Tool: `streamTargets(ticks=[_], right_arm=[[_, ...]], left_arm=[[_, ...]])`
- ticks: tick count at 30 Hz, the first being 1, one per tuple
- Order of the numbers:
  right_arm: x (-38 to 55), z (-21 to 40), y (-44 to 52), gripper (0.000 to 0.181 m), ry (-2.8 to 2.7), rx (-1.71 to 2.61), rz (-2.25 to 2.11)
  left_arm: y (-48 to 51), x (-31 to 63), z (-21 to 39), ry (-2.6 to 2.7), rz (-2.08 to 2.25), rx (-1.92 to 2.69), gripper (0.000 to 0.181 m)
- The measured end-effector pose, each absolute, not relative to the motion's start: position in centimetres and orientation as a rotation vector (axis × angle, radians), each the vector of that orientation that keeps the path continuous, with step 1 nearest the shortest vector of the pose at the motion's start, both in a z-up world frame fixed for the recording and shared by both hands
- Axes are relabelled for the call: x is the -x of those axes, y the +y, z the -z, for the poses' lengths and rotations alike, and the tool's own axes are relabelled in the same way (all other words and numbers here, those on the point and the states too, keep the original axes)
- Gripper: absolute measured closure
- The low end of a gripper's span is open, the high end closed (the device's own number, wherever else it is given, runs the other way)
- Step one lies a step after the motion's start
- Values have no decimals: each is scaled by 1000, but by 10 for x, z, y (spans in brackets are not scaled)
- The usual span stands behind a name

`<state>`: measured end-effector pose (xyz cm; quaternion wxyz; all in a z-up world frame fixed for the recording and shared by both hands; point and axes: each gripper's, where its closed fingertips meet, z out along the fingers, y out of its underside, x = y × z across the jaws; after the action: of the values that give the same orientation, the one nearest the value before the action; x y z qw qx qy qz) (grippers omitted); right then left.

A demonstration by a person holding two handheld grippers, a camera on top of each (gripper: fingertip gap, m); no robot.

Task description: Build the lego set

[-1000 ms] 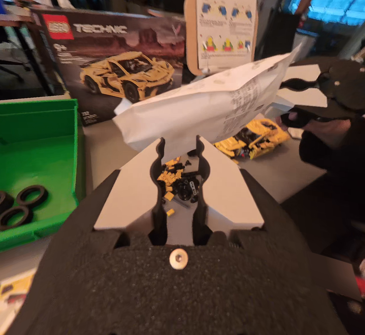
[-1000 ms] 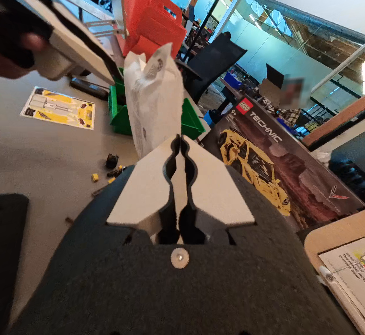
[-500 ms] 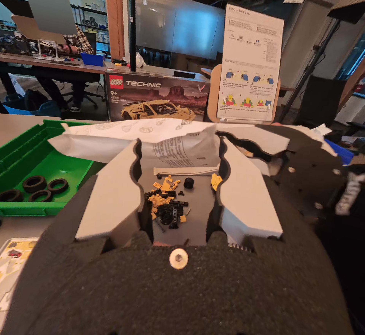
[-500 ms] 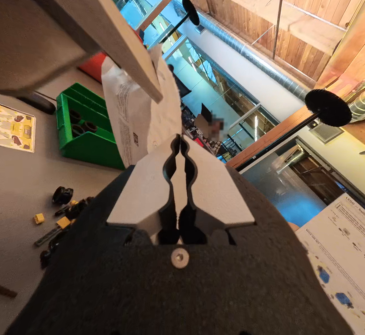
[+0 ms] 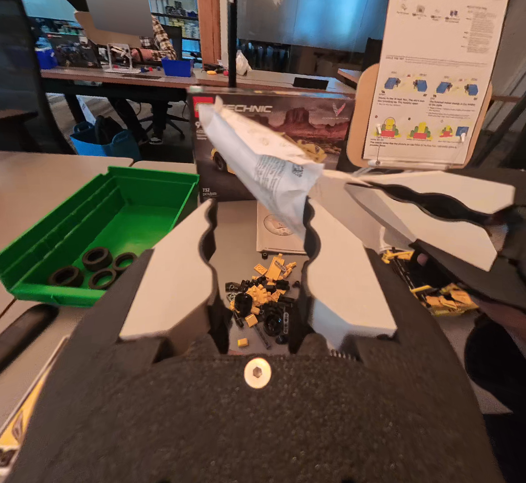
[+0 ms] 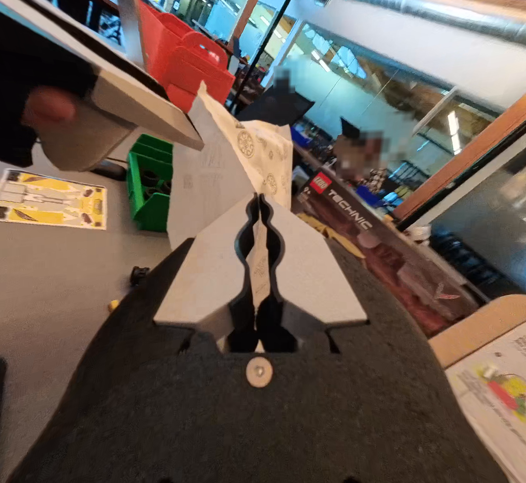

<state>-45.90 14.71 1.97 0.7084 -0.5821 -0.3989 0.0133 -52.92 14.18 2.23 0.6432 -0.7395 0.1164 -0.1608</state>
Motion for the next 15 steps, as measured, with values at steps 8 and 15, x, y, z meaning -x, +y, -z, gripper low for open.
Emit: streamTargets(ticks=[8,15], right_arm=[[440,-16,165,181,-820,1459,-413],[435,-19,163,181,-823,1456,-386]], left_arm=[[144,482,-36,502,339,1702,181],[143,478,-35,540,349,1719,181]])
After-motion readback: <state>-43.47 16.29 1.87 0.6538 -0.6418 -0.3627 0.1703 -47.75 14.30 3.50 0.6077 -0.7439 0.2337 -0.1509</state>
